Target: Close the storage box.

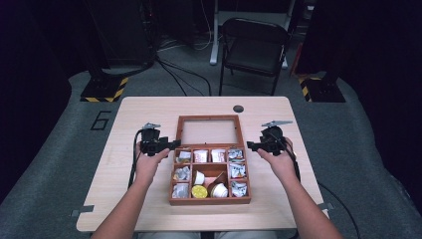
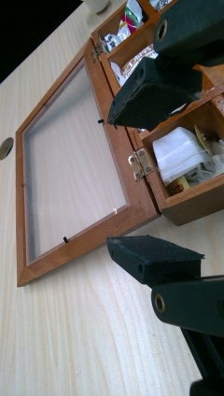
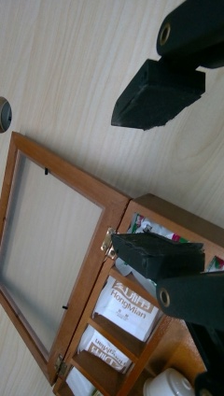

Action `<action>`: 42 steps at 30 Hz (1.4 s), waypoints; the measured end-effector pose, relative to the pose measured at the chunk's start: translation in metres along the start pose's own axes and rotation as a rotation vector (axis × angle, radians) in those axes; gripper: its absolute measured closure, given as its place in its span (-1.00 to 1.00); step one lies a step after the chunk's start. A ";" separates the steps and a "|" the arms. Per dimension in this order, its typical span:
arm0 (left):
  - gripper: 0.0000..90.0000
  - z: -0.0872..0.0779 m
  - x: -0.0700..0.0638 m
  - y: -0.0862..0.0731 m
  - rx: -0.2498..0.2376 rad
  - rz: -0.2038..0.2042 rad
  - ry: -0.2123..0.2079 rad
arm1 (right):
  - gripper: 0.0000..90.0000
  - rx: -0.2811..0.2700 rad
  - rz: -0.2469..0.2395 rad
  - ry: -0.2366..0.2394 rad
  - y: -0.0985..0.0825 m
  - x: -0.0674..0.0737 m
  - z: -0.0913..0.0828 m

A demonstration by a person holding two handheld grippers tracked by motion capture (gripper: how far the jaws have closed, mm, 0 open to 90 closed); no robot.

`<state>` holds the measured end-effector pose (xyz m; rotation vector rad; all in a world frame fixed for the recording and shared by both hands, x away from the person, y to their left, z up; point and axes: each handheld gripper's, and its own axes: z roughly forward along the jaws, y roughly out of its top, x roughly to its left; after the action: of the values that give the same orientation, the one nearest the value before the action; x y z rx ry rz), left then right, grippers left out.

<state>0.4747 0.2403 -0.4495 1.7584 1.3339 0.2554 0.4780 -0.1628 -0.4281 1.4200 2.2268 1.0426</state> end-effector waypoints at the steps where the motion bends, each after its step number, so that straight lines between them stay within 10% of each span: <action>1: -0.23 0.002 0.000 0.002 0.012 0.007 0.001 | -0.20 -0.005 0.002 0.008 0.002 0.001 0.001; 16: -0.22 0.018 -0.007 0.030 0.052 0.012 -0.003 | -0.19 0.007 0.004 0.035 0.033 0.011 0.015; 42: -0.18 0.056 0.020 0.024 0.058 -0.071 0.029 | -0.23 0.070 0.099 0.073 0.036 -0.003 0.077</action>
<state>0.5336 0.2273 -0.4709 1.7573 1.4347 0.2052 0.5487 -0.1249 -0.4556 1.5604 2.2848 1.0737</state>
